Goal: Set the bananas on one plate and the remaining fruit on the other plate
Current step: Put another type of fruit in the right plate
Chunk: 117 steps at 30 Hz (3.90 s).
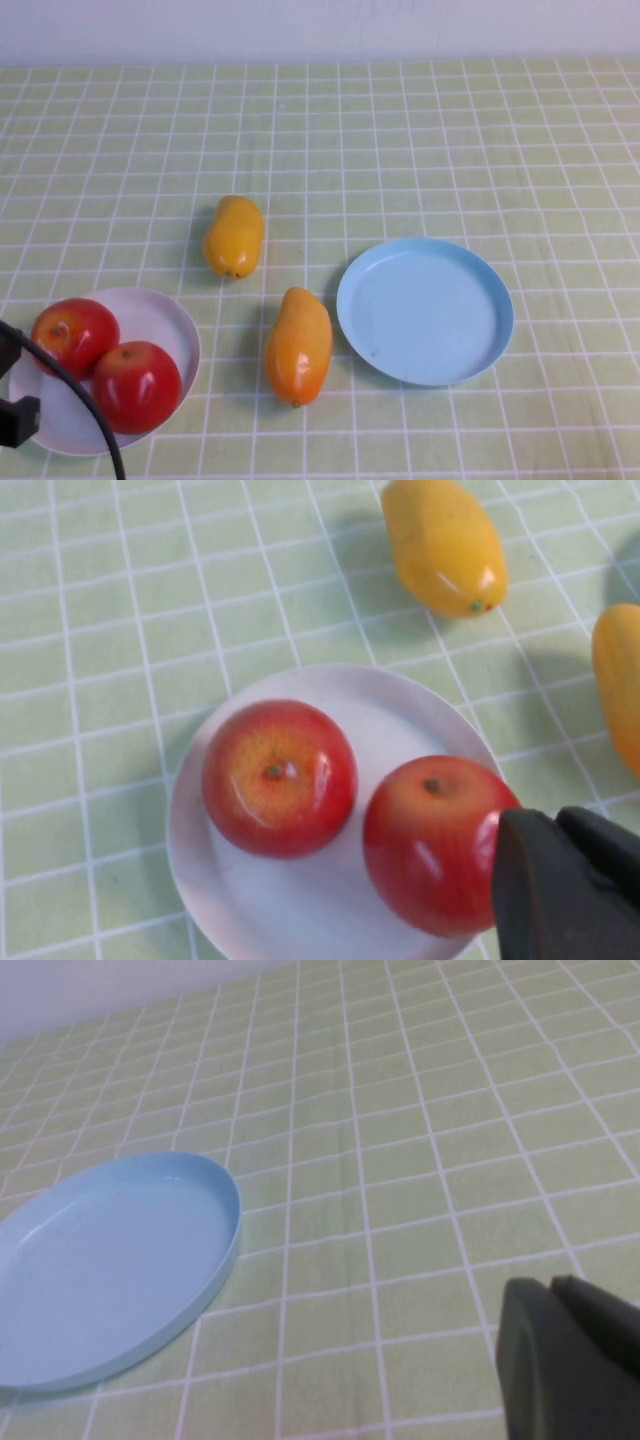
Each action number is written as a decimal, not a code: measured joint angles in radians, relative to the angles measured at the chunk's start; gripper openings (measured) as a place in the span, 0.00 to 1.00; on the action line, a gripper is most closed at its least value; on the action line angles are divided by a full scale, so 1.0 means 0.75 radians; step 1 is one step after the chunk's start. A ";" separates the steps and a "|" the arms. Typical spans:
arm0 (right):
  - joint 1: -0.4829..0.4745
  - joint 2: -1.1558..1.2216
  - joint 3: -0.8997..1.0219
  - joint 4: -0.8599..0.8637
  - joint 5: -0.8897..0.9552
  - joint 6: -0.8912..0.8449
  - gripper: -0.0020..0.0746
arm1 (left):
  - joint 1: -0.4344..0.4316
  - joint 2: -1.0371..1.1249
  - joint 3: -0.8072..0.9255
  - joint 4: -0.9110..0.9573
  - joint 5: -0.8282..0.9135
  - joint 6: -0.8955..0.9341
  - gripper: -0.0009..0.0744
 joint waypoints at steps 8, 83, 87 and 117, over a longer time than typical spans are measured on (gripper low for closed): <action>0.000 0.000 0.000 0.000 0.000 0.000 0.00 | 0.042 -0.072 0.128 0.117 -0.395 -0.079 0.02; 0.000 0.000 0.000 0.658 -0.416 0.000 0.00 | 0.381 -0.859 0.907 -0.142 -0.511 0.187 0.02; 0.000 0.007 -0.069 0.651 -0.252 -0.004 0.00 | 0.381 -0.859 0.907 -0.142 -0.511 0.187 0.02; 0.509 1.737 -1.440 0.185 0.634 -0.113 0.01 | 0.381 -0.859 0.907 -0.142 -0.511 0.187 0.02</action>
